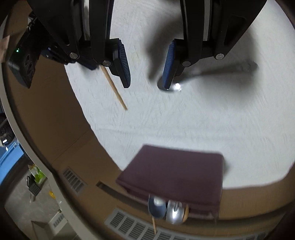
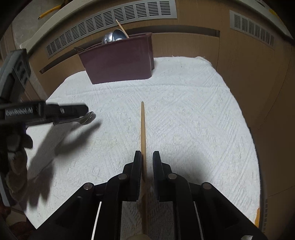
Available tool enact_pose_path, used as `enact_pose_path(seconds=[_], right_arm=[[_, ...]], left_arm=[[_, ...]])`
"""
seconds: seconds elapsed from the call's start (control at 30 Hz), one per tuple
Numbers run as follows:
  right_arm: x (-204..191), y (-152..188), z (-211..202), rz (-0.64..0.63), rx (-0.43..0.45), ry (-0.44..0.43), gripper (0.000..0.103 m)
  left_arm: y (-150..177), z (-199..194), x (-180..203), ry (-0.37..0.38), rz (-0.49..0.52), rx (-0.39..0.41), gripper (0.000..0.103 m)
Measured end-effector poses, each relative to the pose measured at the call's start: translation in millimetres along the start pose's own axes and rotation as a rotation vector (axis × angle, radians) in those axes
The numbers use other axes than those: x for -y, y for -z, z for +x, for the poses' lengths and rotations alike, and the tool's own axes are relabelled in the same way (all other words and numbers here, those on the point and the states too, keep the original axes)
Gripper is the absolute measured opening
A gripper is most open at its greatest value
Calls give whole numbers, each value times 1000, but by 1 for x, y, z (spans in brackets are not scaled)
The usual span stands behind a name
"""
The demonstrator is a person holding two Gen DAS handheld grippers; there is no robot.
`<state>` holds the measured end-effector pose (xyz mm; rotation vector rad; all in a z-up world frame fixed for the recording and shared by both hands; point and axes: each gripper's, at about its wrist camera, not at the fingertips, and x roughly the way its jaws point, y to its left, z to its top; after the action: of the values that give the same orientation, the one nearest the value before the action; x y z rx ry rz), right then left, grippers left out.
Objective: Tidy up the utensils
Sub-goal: 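Move the right tool onto the wooden chopstick while the left tool reaches the metal spoon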
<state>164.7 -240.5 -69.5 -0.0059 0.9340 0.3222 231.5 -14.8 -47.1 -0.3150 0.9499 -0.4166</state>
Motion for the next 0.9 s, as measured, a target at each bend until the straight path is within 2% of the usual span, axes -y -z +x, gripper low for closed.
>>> enact_pose_path(seconds=[0.1,0.23,0.33,0.57,0.9], right_arm=[[1,-1,1,10,3,-2,13],[-3,1,2,-5,5,2,16],[-2,0,2,1,4,-4,16],[-2,0,4,4,0,-4,16],[-3,0,4,6,2,1,17]], left_arm=[[-18,-5,-20,-32,-7,27,37],[-33,5,-56,-73,-62,3,37],[-33,12,-76,-86,-90,-28,37],[-8,-3,-90,-21,-131,-45,37],[46,-34,-73,50,-126,-95,37]])
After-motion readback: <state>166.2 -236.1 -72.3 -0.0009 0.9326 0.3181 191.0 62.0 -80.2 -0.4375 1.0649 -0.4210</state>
